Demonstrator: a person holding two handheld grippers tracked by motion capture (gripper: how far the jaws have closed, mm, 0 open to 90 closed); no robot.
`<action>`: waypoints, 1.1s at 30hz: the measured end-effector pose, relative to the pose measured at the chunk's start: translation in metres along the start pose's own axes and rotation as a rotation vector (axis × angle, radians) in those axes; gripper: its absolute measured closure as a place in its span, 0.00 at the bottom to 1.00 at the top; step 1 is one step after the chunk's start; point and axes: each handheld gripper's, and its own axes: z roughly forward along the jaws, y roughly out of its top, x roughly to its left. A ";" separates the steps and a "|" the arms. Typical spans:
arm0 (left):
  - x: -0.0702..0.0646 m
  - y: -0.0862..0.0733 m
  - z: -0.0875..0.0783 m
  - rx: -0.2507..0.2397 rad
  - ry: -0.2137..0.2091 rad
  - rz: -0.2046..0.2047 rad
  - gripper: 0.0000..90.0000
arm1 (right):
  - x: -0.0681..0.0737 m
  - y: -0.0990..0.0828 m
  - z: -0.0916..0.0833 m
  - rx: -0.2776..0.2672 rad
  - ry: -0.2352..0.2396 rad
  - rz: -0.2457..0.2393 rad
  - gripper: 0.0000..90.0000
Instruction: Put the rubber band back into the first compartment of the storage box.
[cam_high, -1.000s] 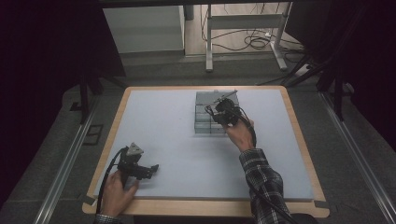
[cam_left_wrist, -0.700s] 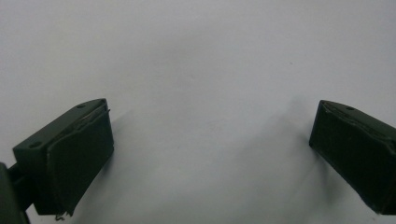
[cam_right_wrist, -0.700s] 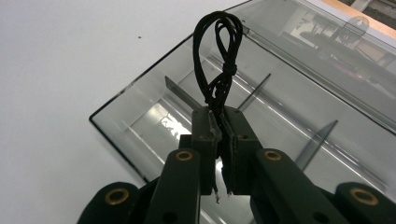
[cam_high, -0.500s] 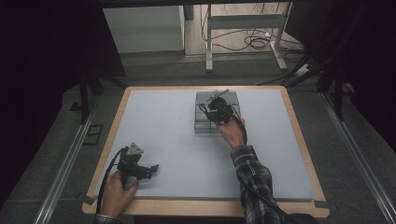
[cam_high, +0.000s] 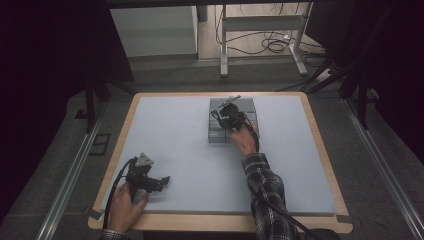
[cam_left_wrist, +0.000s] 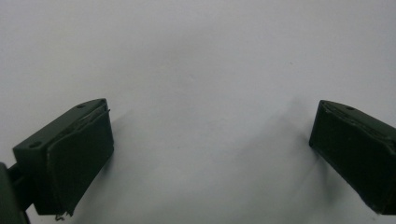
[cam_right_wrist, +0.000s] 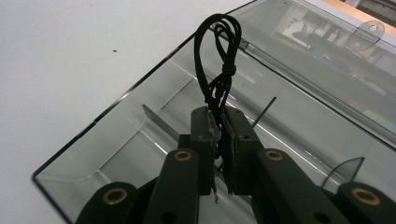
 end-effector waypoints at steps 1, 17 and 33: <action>0.000 0.000 0.000 0.000 0.000 0.000 0.00 | 0.000 0.000 0.002 0.001 -0.002 -0.001 0.91; 0.000 0.000 0.000 0.000 0.000 0.000 0.00 | 0.002 0.001 0.001 0.000 -0.016 -0.011 0.75; 0.000 0.000 0.000 0.000 0.000 -0.001 0.00 | 0.011 0.002 -0.007 -0.015 0.009 -0.043 0.61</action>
